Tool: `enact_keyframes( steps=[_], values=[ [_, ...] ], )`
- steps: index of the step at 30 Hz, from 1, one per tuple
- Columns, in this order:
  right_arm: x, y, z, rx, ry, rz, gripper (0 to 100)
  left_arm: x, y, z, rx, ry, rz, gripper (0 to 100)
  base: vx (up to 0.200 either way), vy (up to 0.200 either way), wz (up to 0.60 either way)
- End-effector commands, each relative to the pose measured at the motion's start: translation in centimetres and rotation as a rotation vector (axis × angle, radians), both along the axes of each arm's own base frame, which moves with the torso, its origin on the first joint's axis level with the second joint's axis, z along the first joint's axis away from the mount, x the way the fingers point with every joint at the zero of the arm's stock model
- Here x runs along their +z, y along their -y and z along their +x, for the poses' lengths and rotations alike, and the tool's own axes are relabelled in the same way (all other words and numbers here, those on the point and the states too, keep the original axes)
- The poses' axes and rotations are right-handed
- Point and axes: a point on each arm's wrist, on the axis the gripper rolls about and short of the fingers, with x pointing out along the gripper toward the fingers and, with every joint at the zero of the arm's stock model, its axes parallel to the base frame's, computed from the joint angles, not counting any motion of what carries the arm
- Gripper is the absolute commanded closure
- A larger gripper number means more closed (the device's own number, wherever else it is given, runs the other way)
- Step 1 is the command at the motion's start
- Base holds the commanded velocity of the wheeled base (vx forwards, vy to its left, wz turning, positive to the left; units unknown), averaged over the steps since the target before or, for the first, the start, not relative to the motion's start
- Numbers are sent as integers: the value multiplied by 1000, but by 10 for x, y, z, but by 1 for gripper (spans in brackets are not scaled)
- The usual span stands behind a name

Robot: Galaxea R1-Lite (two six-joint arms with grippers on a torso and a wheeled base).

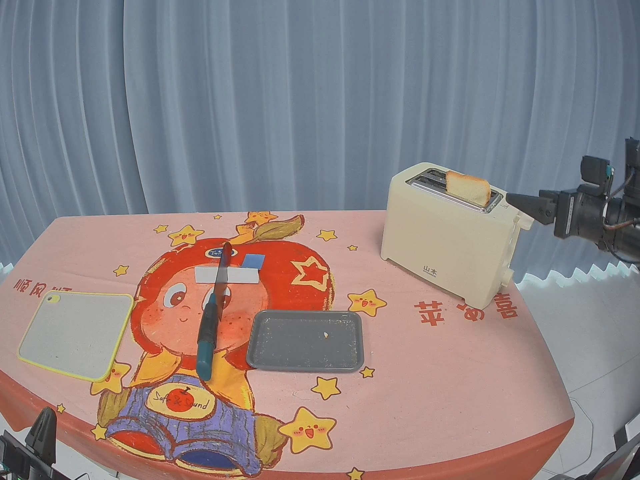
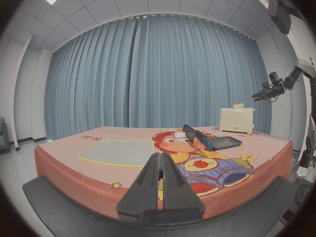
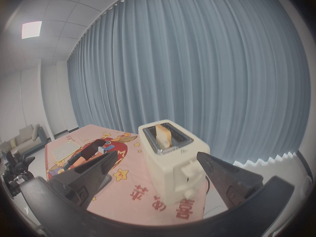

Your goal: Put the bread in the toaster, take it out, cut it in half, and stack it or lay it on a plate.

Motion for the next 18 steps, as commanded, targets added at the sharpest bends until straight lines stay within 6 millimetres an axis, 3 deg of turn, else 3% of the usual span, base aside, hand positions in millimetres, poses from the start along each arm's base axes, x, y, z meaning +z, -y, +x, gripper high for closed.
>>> enact_keyframes(
  steps=[1, 3, 10, 18],
  values=[
    [2, 5, -36, -20, 17, 22, 0, -5, 0, 0, 0, -2, 0, 100, 0, 0, 0],
    [-4, 6, -50, -41, -10, 69, 0, -5, 0, 0, 0, -2, 0, 100, 0, 0, 0],
    [-6, 13, -68, -69, -11, 100, 0, -5, 0, 0, 0, 0, 0, 100, 0, 0, 0],
    [-17, 14, -69, -75, -44, 101, 0, -5, 0, 0, 0, 0, 2, 100, 0, 0, 0]
  ],
)
